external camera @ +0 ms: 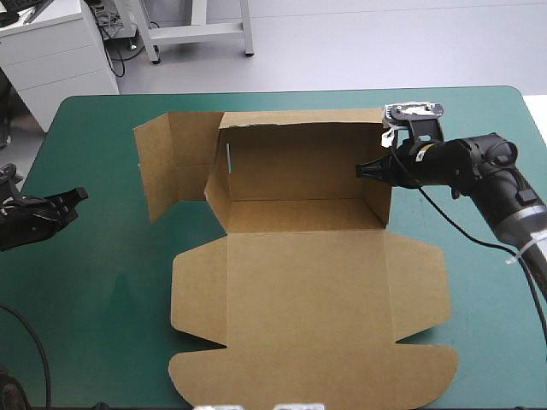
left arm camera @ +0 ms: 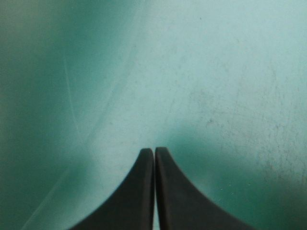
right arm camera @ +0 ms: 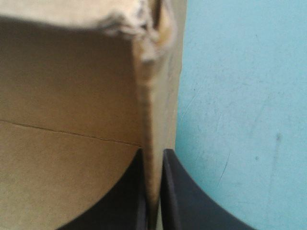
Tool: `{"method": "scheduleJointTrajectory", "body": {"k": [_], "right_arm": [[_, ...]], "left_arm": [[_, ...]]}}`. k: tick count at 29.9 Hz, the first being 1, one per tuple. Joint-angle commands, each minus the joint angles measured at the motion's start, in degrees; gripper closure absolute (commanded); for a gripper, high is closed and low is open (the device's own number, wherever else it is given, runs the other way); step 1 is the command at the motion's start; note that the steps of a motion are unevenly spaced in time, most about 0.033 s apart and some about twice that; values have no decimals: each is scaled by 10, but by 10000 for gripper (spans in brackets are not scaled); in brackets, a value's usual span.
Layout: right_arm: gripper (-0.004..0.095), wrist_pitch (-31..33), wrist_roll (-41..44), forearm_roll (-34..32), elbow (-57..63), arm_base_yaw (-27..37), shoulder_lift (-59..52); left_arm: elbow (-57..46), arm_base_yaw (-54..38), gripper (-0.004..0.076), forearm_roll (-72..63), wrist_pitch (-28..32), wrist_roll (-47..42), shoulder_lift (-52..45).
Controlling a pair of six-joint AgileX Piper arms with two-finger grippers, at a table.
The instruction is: Fold the box
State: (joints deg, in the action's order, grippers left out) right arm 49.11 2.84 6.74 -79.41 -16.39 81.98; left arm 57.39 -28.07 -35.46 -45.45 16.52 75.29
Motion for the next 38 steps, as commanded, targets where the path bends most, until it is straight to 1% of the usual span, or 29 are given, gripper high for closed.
{"method": "scheduleJointTrajectory", "body": {"k": [1,3,9,12,14,26,35,38], "right_arm": [[923,34,13,26,-39,1,-21],[924,65,13,38,-39,1,-21],[924,163,13,36,-39,1,-2],[924,196,3,36,-39,1,21],[926,204,3,36,-39,1,35],[926,118,3,25,-56,1,121],[923,124,3,20,-90,1,176],[875,127,3,18,-91,1,187]], "left_arm": [[15,-3,733,-27,18,-5,-17],[15,-3,733,-27,14,-5,-17],[15,-3,733,-27,14,-5,-17],[15,-3,733,-27,16,-9,-17],[15,-3,733,-27,16,-17,-17],[15,-2,733,-28,15,-17,-17],[15,-2,733,-46,20,-17,-17],[15,-2,733,-50,21,-17,-17]]}}
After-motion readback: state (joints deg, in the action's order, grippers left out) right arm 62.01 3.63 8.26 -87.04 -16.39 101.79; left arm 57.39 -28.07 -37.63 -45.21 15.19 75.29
